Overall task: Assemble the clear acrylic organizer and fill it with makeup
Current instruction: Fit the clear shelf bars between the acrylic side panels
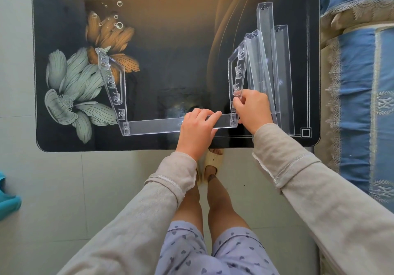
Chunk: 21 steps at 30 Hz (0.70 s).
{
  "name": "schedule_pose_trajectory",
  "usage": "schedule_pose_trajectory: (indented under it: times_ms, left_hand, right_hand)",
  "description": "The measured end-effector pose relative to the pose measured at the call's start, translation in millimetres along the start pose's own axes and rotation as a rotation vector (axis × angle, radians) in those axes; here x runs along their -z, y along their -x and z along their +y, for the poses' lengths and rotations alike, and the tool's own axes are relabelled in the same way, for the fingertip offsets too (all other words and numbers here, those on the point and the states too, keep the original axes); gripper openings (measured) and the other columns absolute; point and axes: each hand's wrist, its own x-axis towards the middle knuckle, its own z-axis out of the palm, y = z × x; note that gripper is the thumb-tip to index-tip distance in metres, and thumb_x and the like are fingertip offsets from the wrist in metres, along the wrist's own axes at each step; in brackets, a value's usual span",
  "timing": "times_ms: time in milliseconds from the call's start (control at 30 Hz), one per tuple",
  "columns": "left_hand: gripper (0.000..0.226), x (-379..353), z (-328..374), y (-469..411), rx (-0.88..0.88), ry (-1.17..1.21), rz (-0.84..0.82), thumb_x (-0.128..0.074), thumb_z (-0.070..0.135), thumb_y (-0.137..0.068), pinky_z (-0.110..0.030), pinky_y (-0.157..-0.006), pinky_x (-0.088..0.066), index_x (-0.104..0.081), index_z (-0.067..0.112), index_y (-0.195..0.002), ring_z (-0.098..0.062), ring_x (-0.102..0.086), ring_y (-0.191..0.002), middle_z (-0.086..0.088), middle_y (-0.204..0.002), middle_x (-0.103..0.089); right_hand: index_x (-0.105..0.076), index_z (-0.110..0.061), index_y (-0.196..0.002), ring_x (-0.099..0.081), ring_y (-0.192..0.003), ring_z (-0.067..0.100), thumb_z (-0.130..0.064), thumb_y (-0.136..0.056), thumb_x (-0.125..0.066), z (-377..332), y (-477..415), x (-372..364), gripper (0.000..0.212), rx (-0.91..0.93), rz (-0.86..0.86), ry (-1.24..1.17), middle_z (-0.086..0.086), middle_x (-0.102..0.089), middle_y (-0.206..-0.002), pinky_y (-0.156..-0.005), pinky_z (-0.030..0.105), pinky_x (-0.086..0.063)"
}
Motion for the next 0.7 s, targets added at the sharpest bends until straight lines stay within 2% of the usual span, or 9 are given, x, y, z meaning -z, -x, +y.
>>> schedule_pose_trajectory:
  times_ms: [100,233,333,433,500,700]
  left_hand:
    - [0.04,-2,-2,-1,0.008,0.001,-0.015,-0.068,0.016,-0.082,-0.039,-0.092,-0.048,-0.06,0.01,-0.121,-0.03,-0.06,-0.105,-0.012,-0.113,-0.067]
    - [0.042,-8,-7,-3,0.025,-0.02,-0.067,-0.06,0.021,-0.088,-0.035,-0.095,-0.042,-0.053,0.015,-0.129,-0.026,-0.053,-0.113,-0.007,-0.123,-0.062]
    - [0.041,-10,-6,-3,0.031,-0.016,-0.065,-0.061,0.02,-0.088,-0.036,-0.095,-0.042,-0.054,0.015,-0.128,-0.026,-0.053,-0.113,-0.007,-0.122,-0.063]
    - [0.041,-8,-6,-4,0.009,-0.038,-0.063,-0.065,0.016,-0.084,-0.04,-0.089,-0.046,-0.058,0.012,-0.124,-0.03,-0.057,-0.107,-0.01,-0.116,-0.066]
    - [0.04,-5,-4,-5,-0.008,-0.074,-0.062,-0.069,0.013,-0.081,-0.041,-0.083,-0.049,-0.061,0.01,-0.119,-0.032,-0.061,-0.099,-0.011,-0.11,-0.069]
    - [0.041,-6,12,-7,-0.015,-0.065,-0.046,-0.081,0.011,-0.067,-0.038,-0.073,-0.055,-0.069,0.009,-0.106,-0.029,-0.067,-0.084,-0.01,-0.093,-0.075]
  right_hand:
    - [-0.067,0.001,-0.096,-0.063,-0.081,0.033,-0.016,-0.093,-0.045,0,0,-3,0.028,0.02,0.023,0.063,0.021,-0.07,-0.088,-0.076,0.032,-0.05]
    - [-0.065,0.004,-0.084,-0.052,-0.07,0.028,-0.018,-0.093,-0.044,1,-1,-5,0.031,0.027,0.018,0.118,0.022,-0.068,-0.081,-0.068,0.027,-0.039]
    - [-0.066,0.004,-0.084,-0.054,-0.069,0.027,-0.018,-0.094,-0.044,2,1,-6,0.032,0.032,0.031,0.117,0.021,-0.068,-0.08,-0.068,0.026,-0.04]
    - [-0.065,0.005,-0.083,-0.048,-0.067,0.023,-0.017,-0.094,-0.043,1,4,-8,0.033,0.049,0.043,0.146,0.021,-0.067,-0.081,-0.069,0.028,-0.044]
    - [-0.064,0.005,-0.084,-0.046,-0.068,0.023,-0.016,-0.095,-0.042,0,5,-8,0.032,0.045,0.05,0.172,0.021,-0.066,-0.083,-0.068,0.027,-0.039]
    - [-0.063,0.005,-0.089,-0.056,-0.077,0.029,-0.016,-0.095,-0.041,4,6,2,0.031,-0.002,0.044,0.203,0.022,-0.067,-0.09,-0.07,0.028,-0.039]
